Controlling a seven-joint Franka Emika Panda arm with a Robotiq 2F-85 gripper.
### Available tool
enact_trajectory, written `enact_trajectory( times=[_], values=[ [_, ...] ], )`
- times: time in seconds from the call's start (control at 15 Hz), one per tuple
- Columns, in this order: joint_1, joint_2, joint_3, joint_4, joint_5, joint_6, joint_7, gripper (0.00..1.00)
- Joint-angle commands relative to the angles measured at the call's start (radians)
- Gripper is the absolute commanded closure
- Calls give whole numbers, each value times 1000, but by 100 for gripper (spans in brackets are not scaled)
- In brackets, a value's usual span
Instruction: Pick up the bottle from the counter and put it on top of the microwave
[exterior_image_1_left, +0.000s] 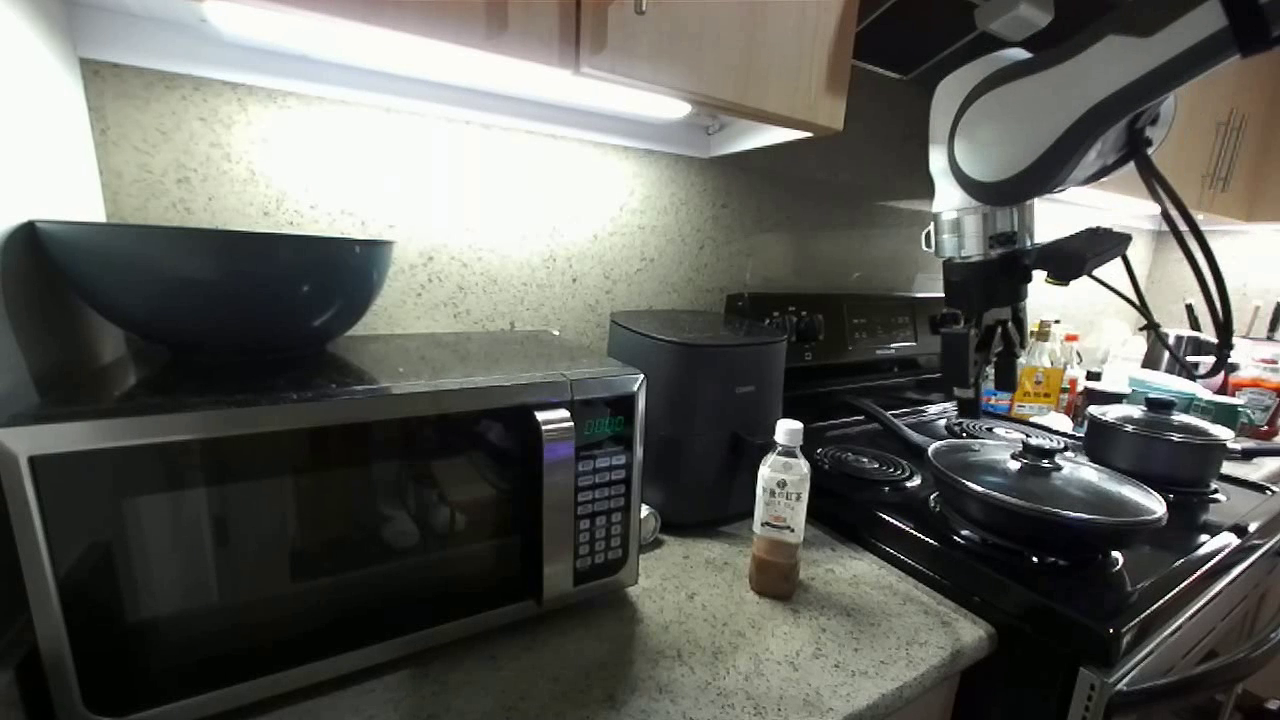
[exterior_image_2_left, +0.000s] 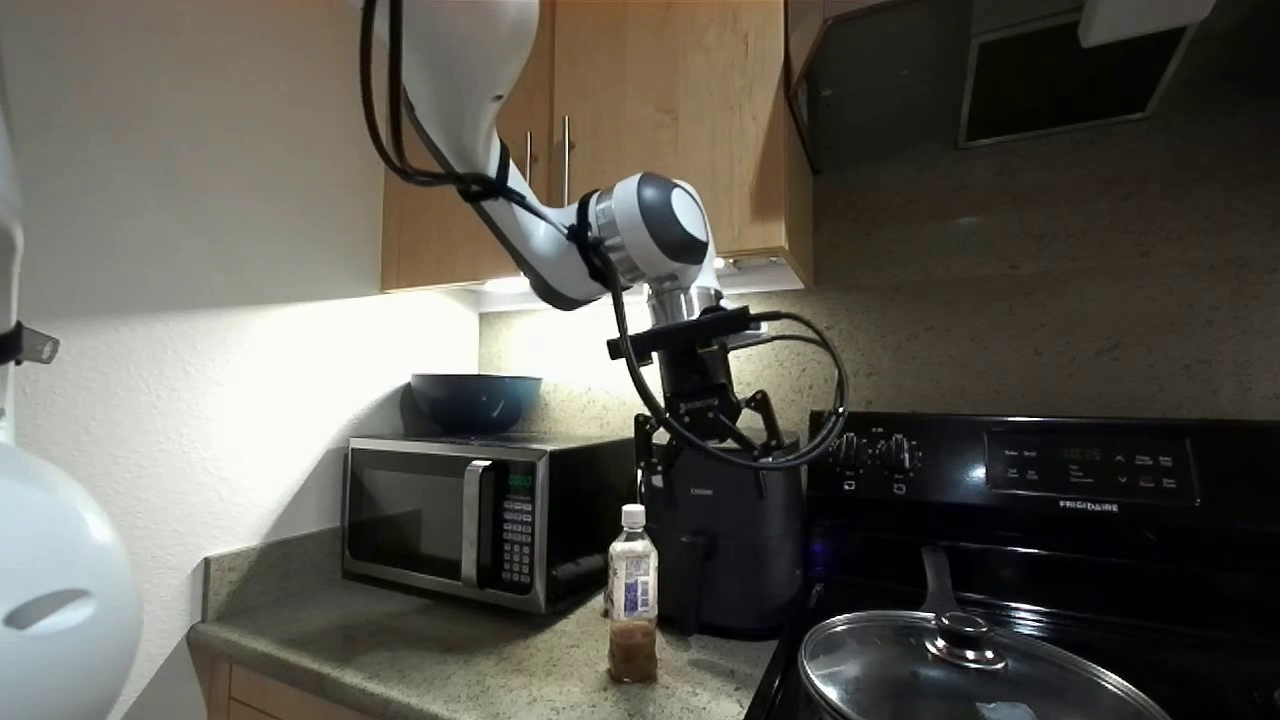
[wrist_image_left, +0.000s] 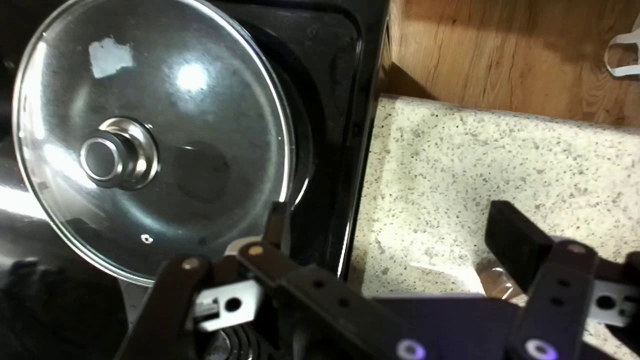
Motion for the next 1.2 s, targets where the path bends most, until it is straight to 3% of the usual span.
enact_trajectory(
  times=[0.0, 0.6, 1.13],
  values=[
    [25, 56, 30, 0, 13, 33, -50, 0],
    [41, 90, 56, 4, -9, 16, -24, 0],
    [75, 191, 96, 68, 94, 90, -102, 0]
  ],
)
